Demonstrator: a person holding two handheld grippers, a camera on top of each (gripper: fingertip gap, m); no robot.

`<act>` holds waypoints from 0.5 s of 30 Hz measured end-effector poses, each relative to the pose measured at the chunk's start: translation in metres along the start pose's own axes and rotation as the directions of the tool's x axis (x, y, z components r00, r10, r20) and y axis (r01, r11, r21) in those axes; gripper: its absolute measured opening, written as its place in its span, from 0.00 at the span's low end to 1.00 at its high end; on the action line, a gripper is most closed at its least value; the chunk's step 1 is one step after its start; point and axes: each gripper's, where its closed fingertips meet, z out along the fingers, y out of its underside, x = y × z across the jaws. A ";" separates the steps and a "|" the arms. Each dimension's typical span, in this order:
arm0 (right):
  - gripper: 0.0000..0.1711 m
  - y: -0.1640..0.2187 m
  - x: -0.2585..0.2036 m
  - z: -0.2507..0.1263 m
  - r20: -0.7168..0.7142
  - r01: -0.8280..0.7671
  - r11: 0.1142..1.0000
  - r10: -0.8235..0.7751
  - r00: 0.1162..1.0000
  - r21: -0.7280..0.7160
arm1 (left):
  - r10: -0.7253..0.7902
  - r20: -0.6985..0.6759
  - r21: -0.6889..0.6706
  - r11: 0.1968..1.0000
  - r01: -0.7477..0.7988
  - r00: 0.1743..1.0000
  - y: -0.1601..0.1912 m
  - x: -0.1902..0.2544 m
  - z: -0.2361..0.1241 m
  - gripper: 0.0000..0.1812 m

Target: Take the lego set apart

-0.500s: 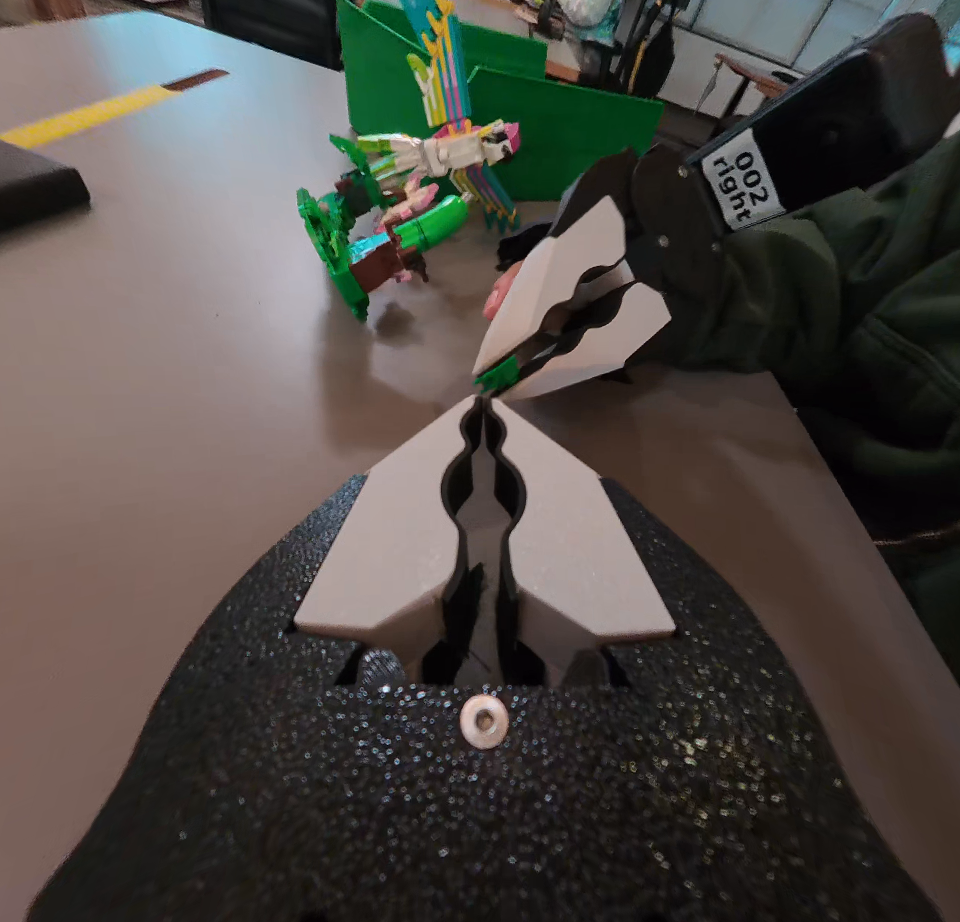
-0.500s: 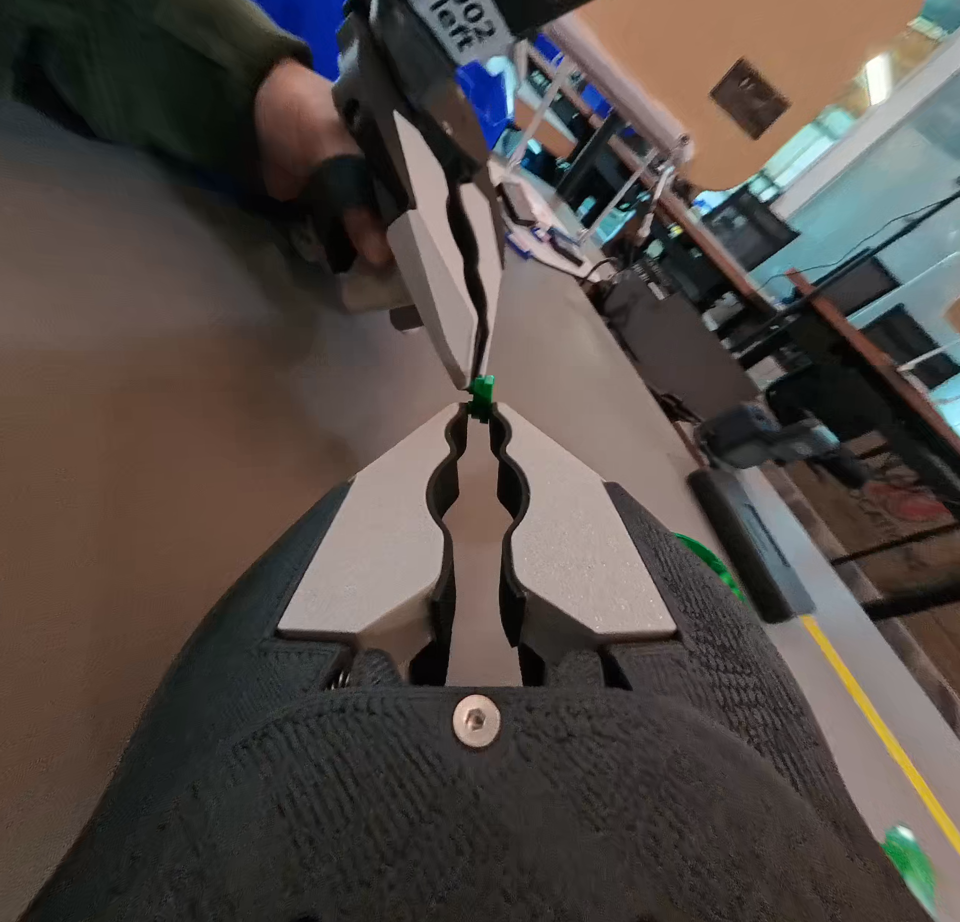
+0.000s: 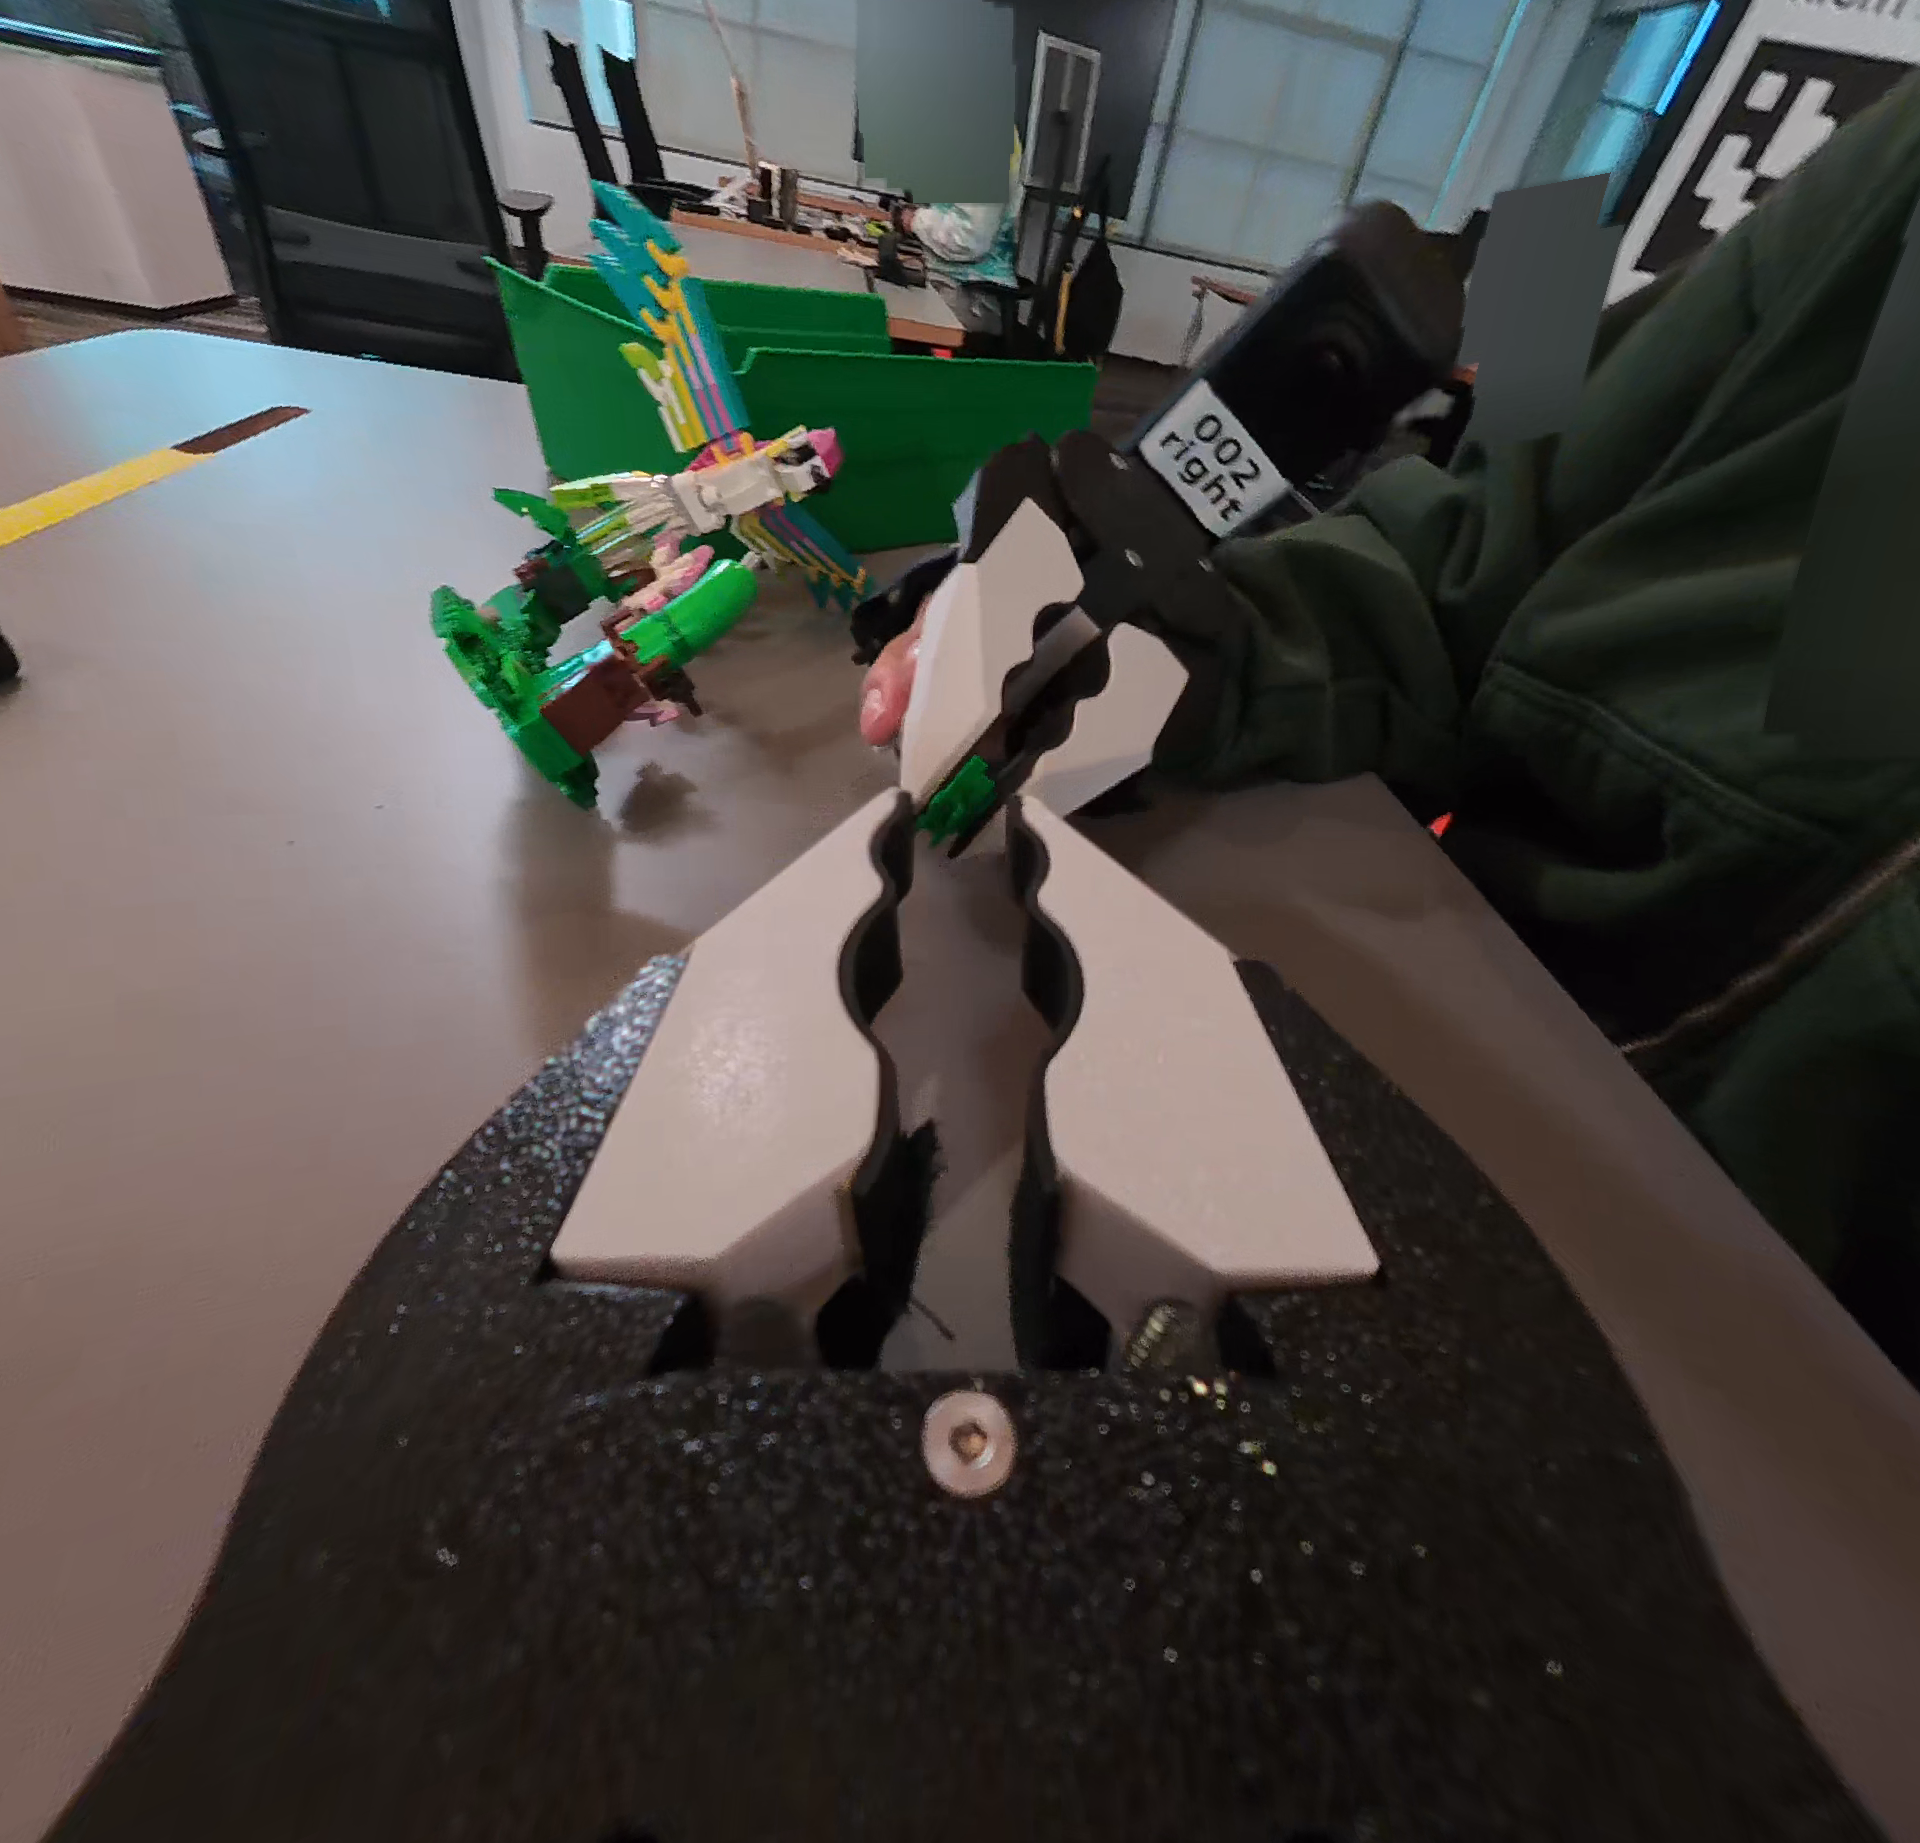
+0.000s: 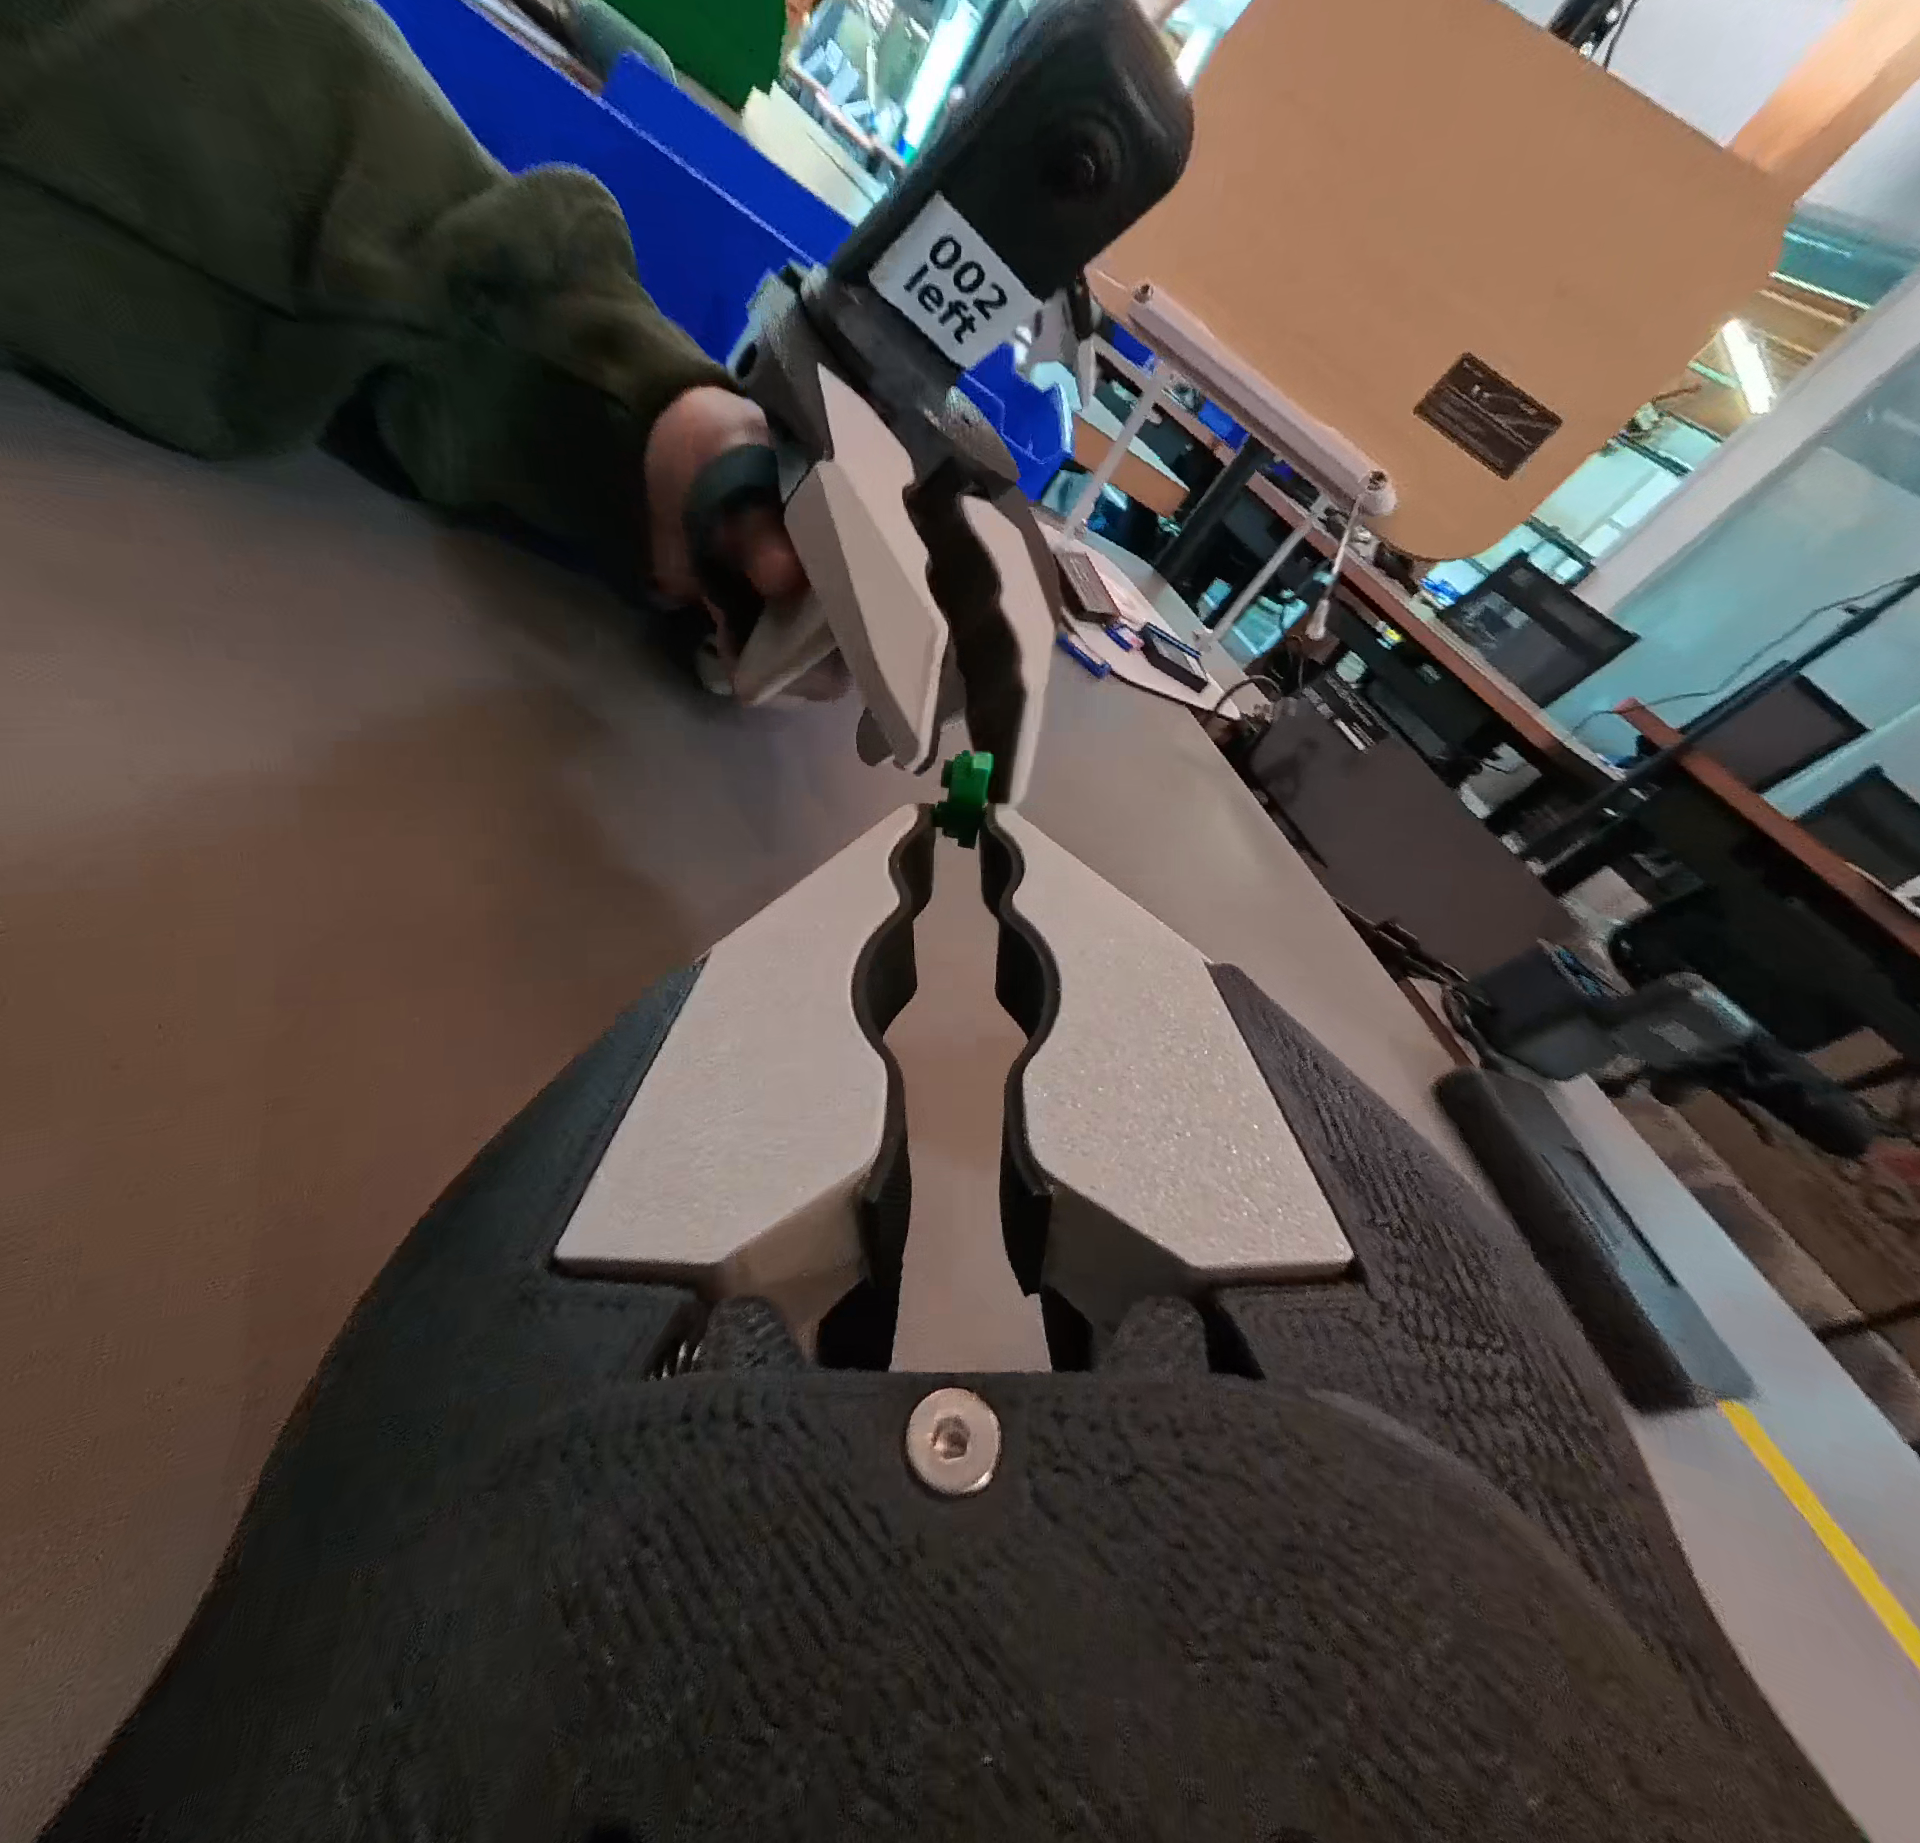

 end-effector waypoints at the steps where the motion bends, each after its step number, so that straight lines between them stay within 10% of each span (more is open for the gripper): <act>1: 0.04 -0.002 -0.001 -0.002 0.019 -0.016 1.000 0.015 1.000 0.016 | 0.010 -0.007 -0.004 1.000 -0.010 1.000 0.001 0.002 0.000 0.07; 15: 0.11 0.016 0.026 -0.003 -0.192 -0.074 0.989 0.049 0.980 -0.126 | 0.061 0.274 -0.156 0.988 -0.018 0.960 0.016 -0.036 0.004 0.02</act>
